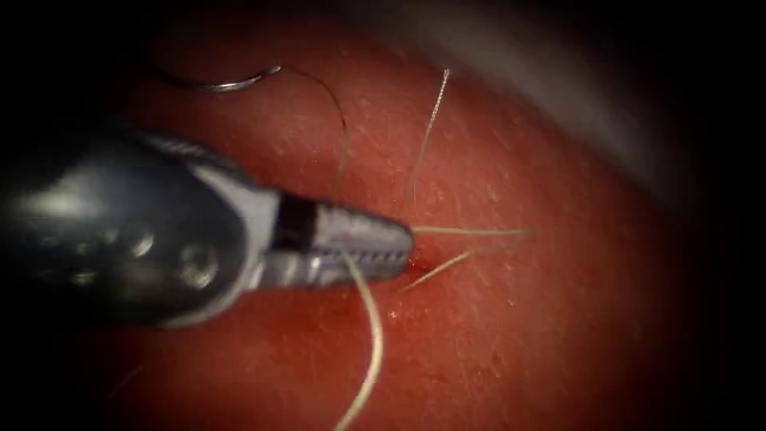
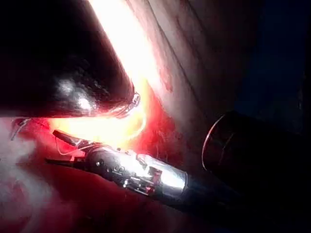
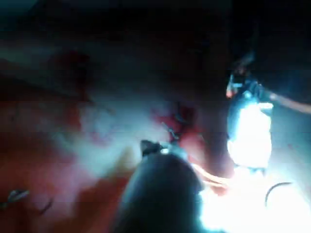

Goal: Wound Closure

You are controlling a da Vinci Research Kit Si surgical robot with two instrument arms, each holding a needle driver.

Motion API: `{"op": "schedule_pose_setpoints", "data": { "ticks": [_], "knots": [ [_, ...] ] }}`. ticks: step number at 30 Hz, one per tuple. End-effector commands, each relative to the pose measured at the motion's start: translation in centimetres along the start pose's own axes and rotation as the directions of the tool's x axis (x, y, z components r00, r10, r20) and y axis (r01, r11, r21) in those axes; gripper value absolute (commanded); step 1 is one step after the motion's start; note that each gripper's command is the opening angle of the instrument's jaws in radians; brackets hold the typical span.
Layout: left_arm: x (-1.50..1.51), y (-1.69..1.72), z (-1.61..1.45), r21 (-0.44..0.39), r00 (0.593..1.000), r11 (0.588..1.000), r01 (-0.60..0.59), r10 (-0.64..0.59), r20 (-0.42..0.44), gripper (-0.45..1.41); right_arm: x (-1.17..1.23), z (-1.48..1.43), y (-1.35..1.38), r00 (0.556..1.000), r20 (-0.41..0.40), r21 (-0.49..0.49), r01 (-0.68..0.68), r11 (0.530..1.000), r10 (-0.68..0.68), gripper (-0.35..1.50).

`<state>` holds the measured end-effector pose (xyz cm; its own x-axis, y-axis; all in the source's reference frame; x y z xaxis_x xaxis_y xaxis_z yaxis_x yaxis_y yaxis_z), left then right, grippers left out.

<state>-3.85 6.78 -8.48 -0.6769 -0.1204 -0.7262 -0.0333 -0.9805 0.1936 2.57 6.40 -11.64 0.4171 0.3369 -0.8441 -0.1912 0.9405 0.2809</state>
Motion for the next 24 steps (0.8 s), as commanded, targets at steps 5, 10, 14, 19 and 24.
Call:
{"op": "schedule_pose_setpoints", "data": {
  "ticks": [5, 10, 14, 19, 24],
  "knots": [
    [-0.38, 0.25, 0.47, 0.018, 0.995, 0.995, 0.099, -0.099, -0.013, -0.35, 0.23, 0.25, -0.16, 1.000, -0.025, 0.008, 0.009, 1.000, -0.009, 0.56],
    [-0.61, 0.31, 0.58, 0.028, 0.993, 0.992, 0.119, -0.119, -0.019, -0.35, 0.30, 0.37, -0.23, 0.999, -0.038, 0.034, 0.026, 0.999, -0.024, 0.69],
    [-0.69, 0.33, 0.51, 0.020, 0.993, 0.993, 0.112, -0.112, -0.027, -0.35, 0.19, 0.28, -0.29, 0.999, -0.037, 0.038, 0.009, 0.999, -0.008, 1.30],
    [-0.77, 0.37, 0.52, 0.025, 0.994, 0.993, 0.111, -0.110, -0.023, -0.35, 0.07, -0.14, -0.40, 0.998, 0.019, 0.099, -0.060, 0.993, 0.059, 1.48],
    [-0.92, 0.39, 0.54, 0.024, 0.994, 0.994, 0.109, -0.109, -0.027, -0.35, 0.14, -0.85, -0.52, 0.995, 0.085, 0.134, -0.061, 0.989, 0.050, 1.48]
  ]
}}
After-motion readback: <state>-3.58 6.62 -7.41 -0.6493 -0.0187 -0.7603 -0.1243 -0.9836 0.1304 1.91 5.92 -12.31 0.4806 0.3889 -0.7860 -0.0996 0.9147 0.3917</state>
